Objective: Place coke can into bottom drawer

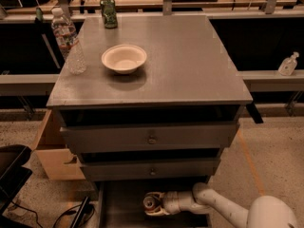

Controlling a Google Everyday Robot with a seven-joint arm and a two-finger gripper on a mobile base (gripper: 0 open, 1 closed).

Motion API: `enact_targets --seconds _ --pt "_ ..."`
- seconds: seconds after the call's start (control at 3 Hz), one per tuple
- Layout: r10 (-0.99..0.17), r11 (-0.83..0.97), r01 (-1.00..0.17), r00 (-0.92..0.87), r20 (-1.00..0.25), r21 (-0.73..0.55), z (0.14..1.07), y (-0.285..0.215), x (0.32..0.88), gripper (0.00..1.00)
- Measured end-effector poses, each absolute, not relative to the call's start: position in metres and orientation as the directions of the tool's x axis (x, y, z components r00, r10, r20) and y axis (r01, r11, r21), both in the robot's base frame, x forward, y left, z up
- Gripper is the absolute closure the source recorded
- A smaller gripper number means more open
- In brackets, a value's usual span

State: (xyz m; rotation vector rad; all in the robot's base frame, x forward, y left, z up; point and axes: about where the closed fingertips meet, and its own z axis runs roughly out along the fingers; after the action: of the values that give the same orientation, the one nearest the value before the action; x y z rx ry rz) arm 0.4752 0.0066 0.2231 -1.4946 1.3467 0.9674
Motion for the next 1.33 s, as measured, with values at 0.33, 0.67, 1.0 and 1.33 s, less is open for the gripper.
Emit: enact_targets --seconds 0.33,0.67,1.0,1.33 --pt "-0.335 -0.034 -0.997 0.083 -0.938 -0.076 0.2018 0.0033 0.4773 1.0" --pt "-0.331 -0.037 -0.997 0.083 -0.94 -0.075 0.2023 0.0062 0.4758 0.74" --pt "-0.329 -0.039 -0.997 0.082 -0.941 -0.073 0.2019 0.0081 0.4747 0.51" --pt "-0.326 -0.042 -0.997 0.081 -0.942 -0.071 0.2015 0.0106 0.4732 0.26"
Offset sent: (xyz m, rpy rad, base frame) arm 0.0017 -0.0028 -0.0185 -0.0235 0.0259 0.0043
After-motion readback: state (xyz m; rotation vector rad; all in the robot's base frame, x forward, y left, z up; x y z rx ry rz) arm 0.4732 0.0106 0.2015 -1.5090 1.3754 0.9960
